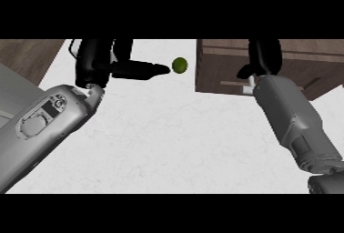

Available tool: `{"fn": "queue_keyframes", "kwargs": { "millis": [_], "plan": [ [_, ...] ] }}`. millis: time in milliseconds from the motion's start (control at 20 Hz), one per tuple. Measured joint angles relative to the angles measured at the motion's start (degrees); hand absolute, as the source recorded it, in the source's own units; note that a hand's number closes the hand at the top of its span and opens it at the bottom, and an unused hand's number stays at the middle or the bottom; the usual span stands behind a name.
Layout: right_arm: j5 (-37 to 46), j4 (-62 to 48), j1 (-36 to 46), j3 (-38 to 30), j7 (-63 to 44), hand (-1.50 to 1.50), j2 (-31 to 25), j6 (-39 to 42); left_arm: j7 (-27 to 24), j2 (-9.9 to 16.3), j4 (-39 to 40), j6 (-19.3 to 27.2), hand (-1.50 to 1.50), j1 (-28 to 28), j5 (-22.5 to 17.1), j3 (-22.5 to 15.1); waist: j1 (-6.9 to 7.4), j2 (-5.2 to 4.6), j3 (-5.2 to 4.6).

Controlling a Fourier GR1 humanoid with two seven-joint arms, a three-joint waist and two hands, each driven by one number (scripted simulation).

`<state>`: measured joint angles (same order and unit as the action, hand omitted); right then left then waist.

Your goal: Pick up the can, place it into the drawer and close the drawer

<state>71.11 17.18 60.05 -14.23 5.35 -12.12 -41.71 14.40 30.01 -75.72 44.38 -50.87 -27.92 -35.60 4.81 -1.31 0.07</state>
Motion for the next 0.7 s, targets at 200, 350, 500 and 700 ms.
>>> {"fn": "queue_keyframes", "kwargs": {
  "millis": [200,350,500,700],
  "plan": [
    [-1.71,-1.56,1.19,-1.44,3.2,-1.5,-0.12,0.78,-0.52,1.01,-1.17,-1.03,-1.5,1.62,0.0,0.97,-0.29,-0.13,0.04],
    [-4.51,-1.51,1.78,-3.64,7.04,-1.5,0.09,1.68,-0.99,0.71,-2.17,-0.68,-1.5,3.17,0.37,0.84,-0.6,-0.28,0.17],
    [-7.91,-1.33,2.33,-6.4,10.78,-1.5,0.42,3.26,-1.1,1.13,-2.88,-0.92,-1.5,4.29,0.44,1.11,-0.94,-0.41,0.29],
    [-13.2,-0.55,3.02,-10.66,15.79,-1.5,1.49,5.6,-2.05,1.15,-3.81,-0.95,-1.5,6.17,0.67,1.44,-1.15,-0.34,0.26]
  ]
}}
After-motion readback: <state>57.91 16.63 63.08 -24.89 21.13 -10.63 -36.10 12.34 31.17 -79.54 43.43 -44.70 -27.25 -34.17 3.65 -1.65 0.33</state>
